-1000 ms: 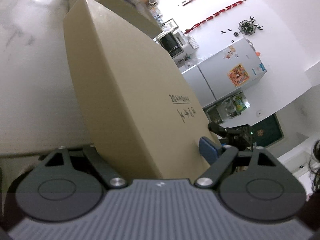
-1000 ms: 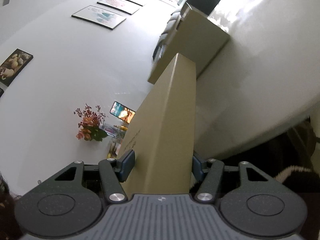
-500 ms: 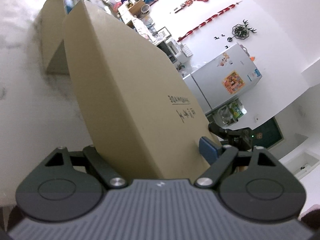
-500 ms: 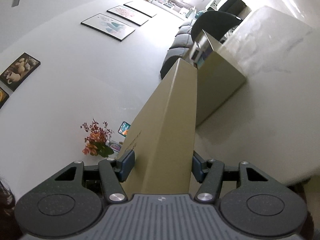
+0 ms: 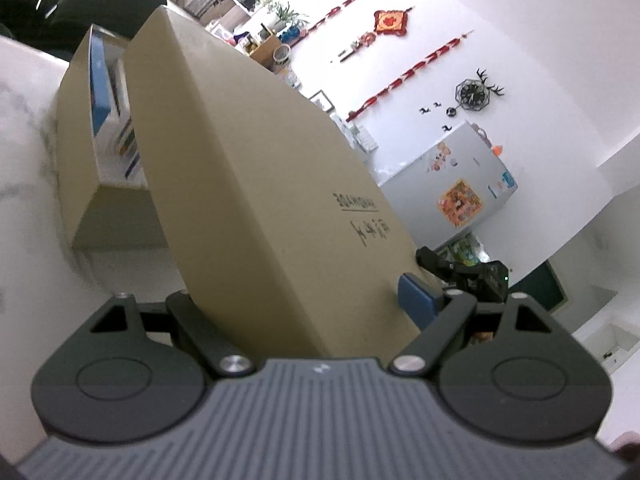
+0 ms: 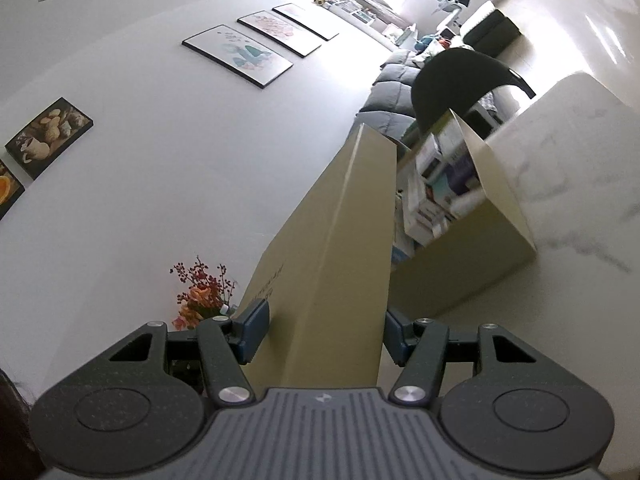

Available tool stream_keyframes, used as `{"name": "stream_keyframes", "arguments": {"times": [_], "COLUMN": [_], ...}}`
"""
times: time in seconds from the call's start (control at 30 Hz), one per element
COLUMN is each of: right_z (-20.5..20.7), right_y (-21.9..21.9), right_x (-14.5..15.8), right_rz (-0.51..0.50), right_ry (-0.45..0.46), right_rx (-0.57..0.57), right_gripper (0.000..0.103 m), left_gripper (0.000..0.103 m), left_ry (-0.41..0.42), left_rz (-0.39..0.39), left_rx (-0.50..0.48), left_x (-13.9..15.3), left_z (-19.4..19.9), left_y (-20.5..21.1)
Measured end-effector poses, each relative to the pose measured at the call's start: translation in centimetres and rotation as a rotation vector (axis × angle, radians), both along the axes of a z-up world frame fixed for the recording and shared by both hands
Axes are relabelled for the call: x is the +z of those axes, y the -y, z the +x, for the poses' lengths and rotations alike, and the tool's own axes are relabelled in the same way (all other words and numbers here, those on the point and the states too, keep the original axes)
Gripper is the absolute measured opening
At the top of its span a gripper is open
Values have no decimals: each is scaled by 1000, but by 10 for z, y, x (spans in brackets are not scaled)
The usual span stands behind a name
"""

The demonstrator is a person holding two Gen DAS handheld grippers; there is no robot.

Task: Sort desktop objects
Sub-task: 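Lower the lid over the medicine-filled box with both grippers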

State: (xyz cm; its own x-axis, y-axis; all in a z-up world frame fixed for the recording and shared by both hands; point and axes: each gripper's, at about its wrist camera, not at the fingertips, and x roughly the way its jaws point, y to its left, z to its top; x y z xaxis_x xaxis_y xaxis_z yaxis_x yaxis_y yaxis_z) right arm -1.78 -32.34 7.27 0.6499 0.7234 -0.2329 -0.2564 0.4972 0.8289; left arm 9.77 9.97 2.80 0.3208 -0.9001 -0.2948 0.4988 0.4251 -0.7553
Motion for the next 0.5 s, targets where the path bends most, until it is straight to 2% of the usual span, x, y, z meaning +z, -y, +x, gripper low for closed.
{"name": "stream_keyframes", "arguments": {"times": [0.5], "right_z": [60], "right_y": [20], "right_x": [36], "right_rz": [-6], "right_ry": [41], "right_rx": [-4], "right_gripper": [63], "left_gripper": [84], "left_ry": [41], "left_rz": [-40], "left_rx": [56], "left_x": [27], "left_z": [36], "left_y": [22]}}
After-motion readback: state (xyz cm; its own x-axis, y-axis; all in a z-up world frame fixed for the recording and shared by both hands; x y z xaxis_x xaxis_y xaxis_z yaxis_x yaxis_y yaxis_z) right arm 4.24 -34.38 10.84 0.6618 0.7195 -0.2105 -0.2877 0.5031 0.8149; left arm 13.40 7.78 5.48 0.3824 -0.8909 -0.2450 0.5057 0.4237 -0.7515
